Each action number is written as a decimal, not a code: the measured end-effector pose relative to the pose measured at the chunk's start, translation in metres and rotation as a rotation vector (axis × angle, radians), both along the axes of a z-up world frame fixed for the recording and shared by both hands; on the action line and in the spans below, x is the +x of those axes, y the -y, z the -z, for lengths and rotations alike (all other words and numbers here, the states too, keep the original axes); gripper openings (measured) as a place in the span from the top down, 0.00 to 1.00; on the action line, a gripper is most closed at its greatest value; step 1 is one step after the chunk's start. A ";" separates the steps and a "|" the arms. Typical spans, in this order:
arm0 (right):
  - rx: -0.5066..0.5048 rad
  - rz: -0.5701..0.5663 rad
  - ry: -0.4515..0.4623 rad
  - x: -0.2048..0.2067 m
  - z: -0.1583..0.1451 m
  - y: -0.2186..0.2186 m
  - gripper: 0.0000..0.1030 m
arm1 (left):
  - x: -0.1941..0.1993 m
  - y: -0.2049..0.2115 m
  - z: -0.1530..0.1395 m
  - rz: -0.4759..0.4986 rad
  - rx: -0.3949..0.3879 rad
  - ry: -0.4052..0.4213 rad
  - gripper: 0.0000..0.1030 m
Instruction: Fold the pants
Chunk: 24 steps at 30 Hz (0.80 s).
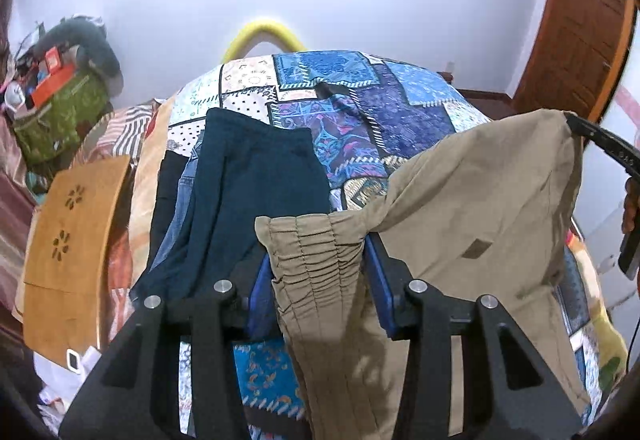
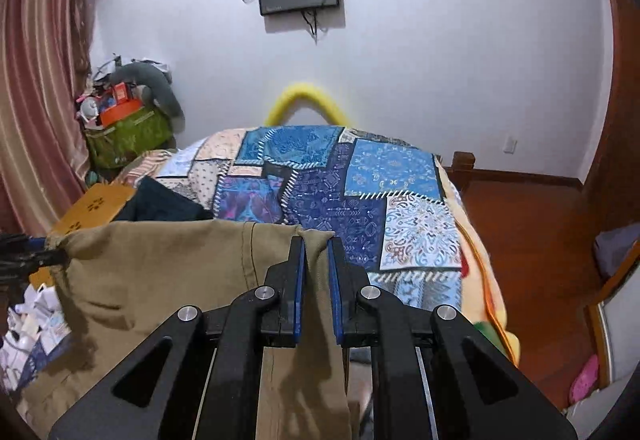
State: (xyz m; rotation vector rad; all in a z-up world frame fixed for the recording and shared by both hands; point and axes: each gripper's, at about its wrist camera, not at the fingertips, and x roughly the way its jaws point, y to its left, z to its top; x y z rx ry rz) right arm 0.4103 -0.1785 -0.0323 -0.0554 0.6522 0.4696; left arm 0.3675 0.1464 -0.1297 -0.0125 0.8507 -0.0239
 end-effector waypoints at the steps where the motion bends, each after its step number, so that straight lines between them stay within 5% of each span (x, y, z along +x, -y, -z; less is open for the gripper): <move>1: 0.004 -0.001 0.001 -0.004 0.000 0.001 0.91 | -0.007 0.002 -0.002 0.007 0.004 0.004 0.57; 10: 0.018 -0.030 -0.002 -0.089 -0.001 0.023 0.91 | -0.075 0.019 0.002 0.070 0.033 -0.002 0.69; 13: -0.001 -0.040 0.000 -0.121 0.005 0.027 0.91 | -0.092 0.023 0.011 0.087 0.030 -0.024 0.88; 24: -0.019 -0.084 -0.036 -0.189 0.034 0.028 0.90 | -0.140 0.021 0.026 0.065 -0.044 -0.087 0.84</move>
